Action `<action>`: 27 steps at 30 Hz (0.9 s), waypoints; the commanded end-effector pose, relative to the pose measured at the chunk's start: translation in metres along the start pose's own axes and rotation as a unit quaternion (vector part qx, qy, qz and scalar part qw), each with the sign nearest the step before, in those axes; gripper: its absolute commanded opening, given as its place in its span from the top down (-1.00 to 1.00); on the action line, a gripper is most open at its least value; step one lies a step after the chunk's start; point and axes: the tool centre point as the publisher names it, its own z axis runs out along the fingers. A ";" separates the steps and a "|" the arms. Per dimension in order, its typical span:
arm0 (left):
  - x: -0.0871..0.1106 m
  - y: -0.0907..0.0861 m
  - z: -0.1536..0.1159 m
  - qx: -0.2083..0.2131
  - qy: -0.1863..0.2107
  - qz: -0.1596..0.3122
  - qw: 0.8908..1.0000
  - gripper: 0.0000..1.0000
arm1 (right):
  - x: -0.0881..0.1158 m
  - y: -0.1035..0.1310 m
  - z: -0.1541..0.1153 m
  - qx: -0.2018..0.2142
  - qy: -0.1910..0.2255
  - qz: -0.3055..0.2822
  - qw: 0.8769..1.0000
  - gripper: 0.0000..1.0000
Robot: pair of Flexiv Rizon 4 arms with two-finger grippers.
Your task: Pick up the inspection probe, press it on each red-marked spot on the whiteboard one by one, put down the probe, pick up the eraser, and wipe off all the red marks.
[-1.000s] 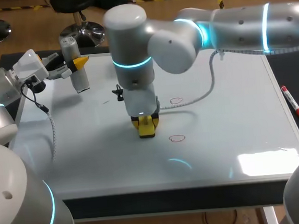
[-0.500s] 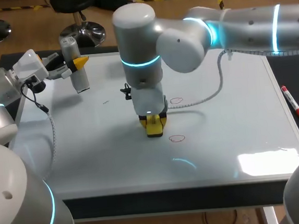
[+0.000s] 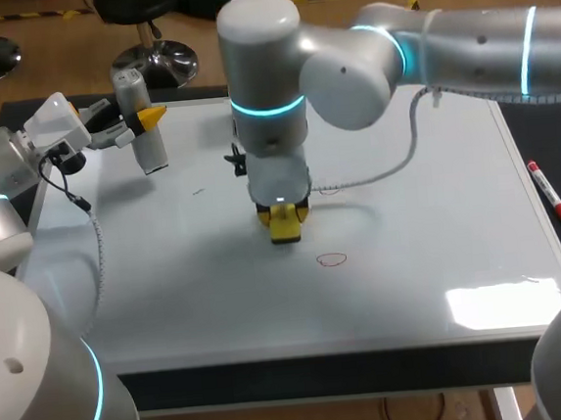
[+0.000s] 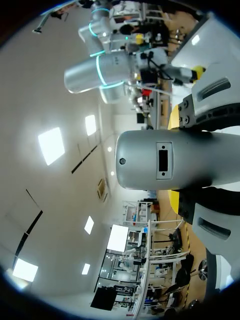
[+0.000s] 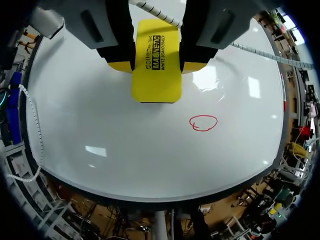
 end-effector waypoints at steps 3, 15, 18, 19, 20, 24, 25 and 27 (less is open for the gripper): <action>0.000 0.000 0.001 0.001 -0.001 0.001 1.000 1.00 | 0.002 -0.007 -0.036 0.015 -0.011 -0.012 1.000 1.00; 0.000 0.000 0.001 0.001 -0.001 0.001 1.000 1.00 | -0.002 -0.014 -0.043 0.020 -0.009 -0.018 1.000 1.00; 0.000 0.000 0.001 0.001 -0.001 0.001 1.000 1.00 | -0.009 -0.008 -0.044 0.024 -0.022 -0.018 0.999 1.00; 0.000 0.000 0.001 0.001 -0.001 0.001 1.000 1.00 | -0.011 -0.007 -0.044 0.024 -0.024 -0.020 0.999 1.00; 0.000 0.000 0.001 0.001 -0.001 0.001 1.000 1.00 | -0.014 -0.006 -0.044 0.025 -0.028 -0.022 0.999 1.00; 0.000 0.000 0.001 0.001 -0.001 0.001 1.000 1.00 | -0.024 -0.003 -0.035 0.026 -0.036 -0.029 0.999 1.00; 0.000 0.000 0.001 0.001 -0.001 0.001 1.000 1.00 | -0.026 -0.003 -0.033 0.029 -0.034 -0.032 0.999 1.00; 0.000 0.000 0.001 0.001 -0.001 0.001 1.000 1.00 | -0.029 -0.002 -0.030 0.026 -0.037 -0.033 0.998 1.00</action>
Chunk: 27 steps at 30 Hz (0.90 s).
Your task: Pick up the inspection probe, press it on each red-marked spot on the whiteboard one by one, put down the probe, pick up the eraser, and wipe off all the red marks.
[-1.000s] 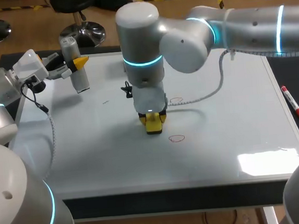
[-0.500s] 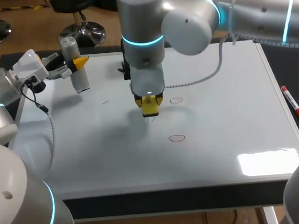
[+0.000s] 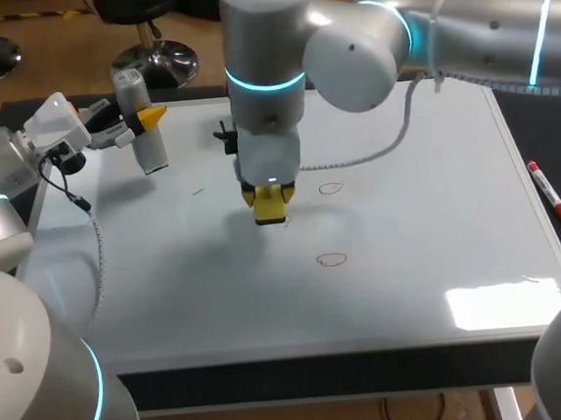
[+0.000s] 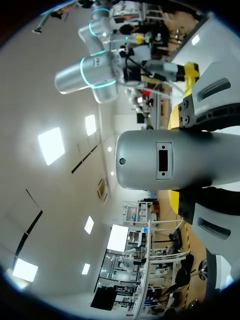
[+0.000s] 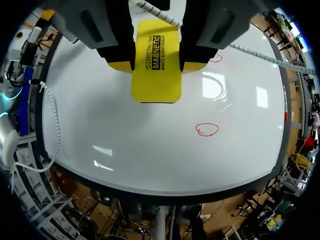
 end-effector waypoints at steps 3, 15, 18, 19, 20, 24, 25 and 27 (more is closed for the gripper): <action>0.000 0.000 0.001 0.001 -0.001 0.001 1.000 1.00 | -0.007 0.002 0.016 0.001 0.003 -0.007 1.000 1.00; 0.000 0.000 0.001 0.001 -0.001 0.001 1.000 1.00 | -0.004 0.004 0.040 -0.011 0.008 -0.012 1.000 1.00; 0.000 0.000 0.001 0.001 -0.001 0.001 1.000 1.00 | -0.003 0.006 0.044 -0.016 0.009 -0.014 1.000 1.00; 0.000 0.000 0.001 0.001 -0.001 0.001 1.000 1.00 | -0.002 0.006 0.045 -0.018 0.009 -0.013 1.000 1.00; 0.000 0.000 0.001 0.001 -0.001 0.001 1.000 1.00 | -0.002 0.007 0.046 -0.019 0.008 -0.013 1.000 1.00; 0.000 0.000 0.001 0.001 -0.001 0.001 1.000 1.00 | 0.000 0.009 0.051 -0.025 0.008 -0.013 1.000 1.00; 0.000 0.000 0.001 0.001 -0.001 0.001 1.000 1.00 | 0.000 0.009 0.051 -0.026 0.008 -0.012 1.000 1.00; 0.000 0.000 0.001 0.001 -0.001 0.001 1.000 1.00 | 0.001 0.010 0.054 -0.029 0.008 -0.012 0.999 1.00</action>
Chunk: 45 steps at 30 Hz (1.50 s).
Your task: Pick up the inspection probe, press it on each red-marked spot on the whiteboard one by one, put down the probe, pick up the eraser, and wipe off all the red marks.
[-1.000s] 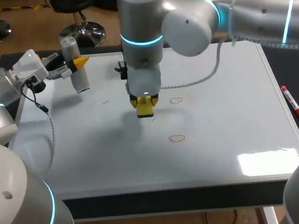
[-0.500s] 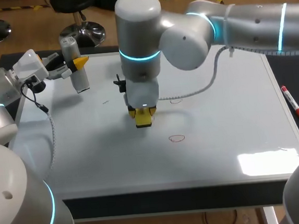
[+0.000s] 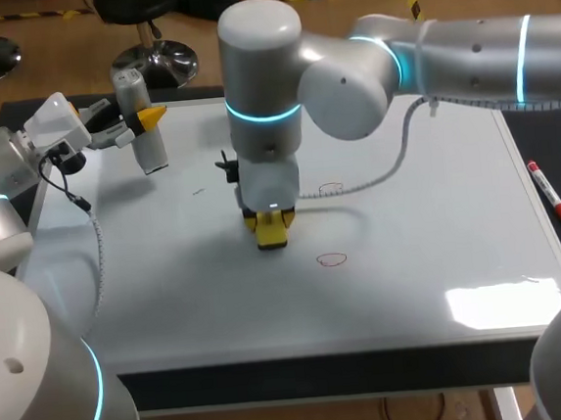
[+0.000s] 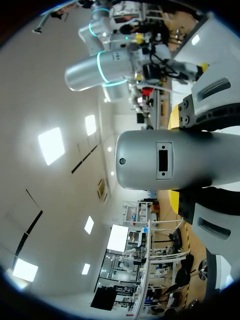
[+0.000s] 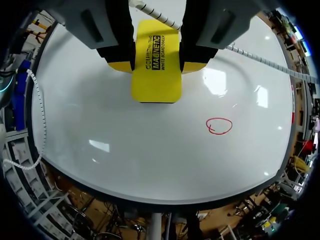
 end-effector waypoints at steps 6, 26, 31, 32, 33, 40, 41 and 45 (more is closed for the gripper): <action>0.000 0.000 0.001 0.001 -0.001 0.001 1.000 1.00 | 0.004 -0.001 0.008 -0.009 0.002 0.000 1.000 1.00; 0.000 0.000 0.001 0.001 -0.001 0.001 1.000 1.00 | 0.032 0.000 0.022 -0.024 0.015 0.019 0.999 1.00; 0.000 0.000 0.001 0.001 -0.001 0.001 1.000 1.00 | 0.042 0.004 0.023 -0.027 0.018 0.028 0.999 1.00; 0.000 0.000 0.001 0.001 -0.001 0.001 1.000 1.00 | 0.044 0.004 0.024 -0.028 0.019 0.030 0.999 1.00; 0.000 0.000 0.001 0.001 -0.001 0.001 1.000 1.00 | 0.046 0.005 0.024 -0.028 0.019 0.032 0.999 1.00; 0.000 0.000 0.001 0.001 -0.001 0.001 1.000 1.00 | 0.055 0.008 0.024 -0.029 0.023 0.038 0.999 1.00; 0.000 0.000 0.001 0.001 -0.001 0.001 1.000 1.00 | 0.056 0.008 0.023 -0.029 0.023 0.039 0.999 1.00; 0.000 0.000 0.001 0.001 -0.001 0.001 1.000 1.00 | 0.060 0.009 0.022 -0.028 0.024 0.043 0.998 1.00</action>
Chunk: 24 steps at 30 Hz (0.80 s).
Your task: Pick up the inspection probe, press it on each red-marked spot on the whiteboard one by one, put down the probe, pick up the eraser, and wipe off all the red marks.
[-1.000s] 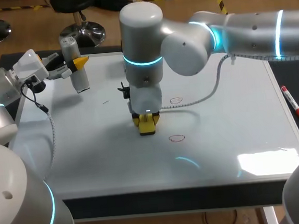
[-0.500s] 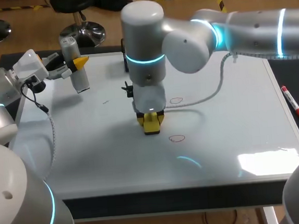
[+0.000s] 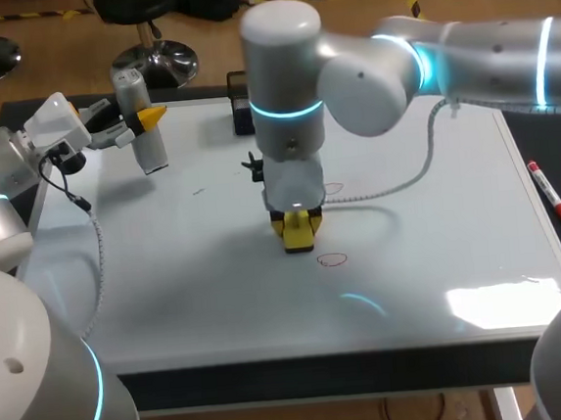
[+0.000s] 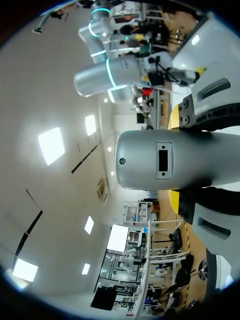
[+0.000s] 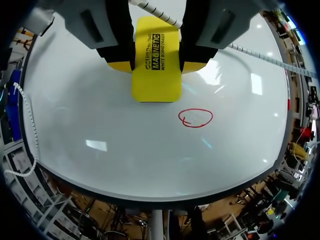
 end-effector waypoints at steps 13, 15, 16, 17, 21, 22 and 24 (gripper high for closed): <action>0.000 0.000 0.001 0.001 -0.001 0.001 1.000 1.00 | 0.004 -0.006 -0.024 0.021 -0.007 -0.009 1.000 1.00; 0.000 0.000 0.001 0.001 -0.001 0.001 1.000 1.00 | 0.004 -0.010 -0.035 0.026 -0.011 -0.011 1.000 1.00; 0.000 0.000 0.001 0.001 -0.001 0.001 1.000 1.00 | 0.003 -0.012 -0.040 0.030 -0.011 -0.011 0.999 1.00; 0.000 0.000 0.001 0.001 -0.001 0.001 1.000 1.00 | 0.003 -0.015 -0.045 0.030 -0.011 -0.011 0.999 1.00; 0.000 0.000 0.001 0.001 -0.001 0.001 1.000 1.00 | 0.004 -0.027 -0.058 0.043 -0.013 -0.015 0.999 1.00; 0.000 0.000 0.001 0.001 -0.001 0.001 1.000 1.00 | 0.005 -0.029 -0.060 0.045 -0.011 -0.017 0.999 1.00; 0.000 0.000 0.001 0.001 -0.001 0.001 1.000 1.00 | 0.005 -0.033 -0.063 0.047 -0.010 -0.017 0.999 1.00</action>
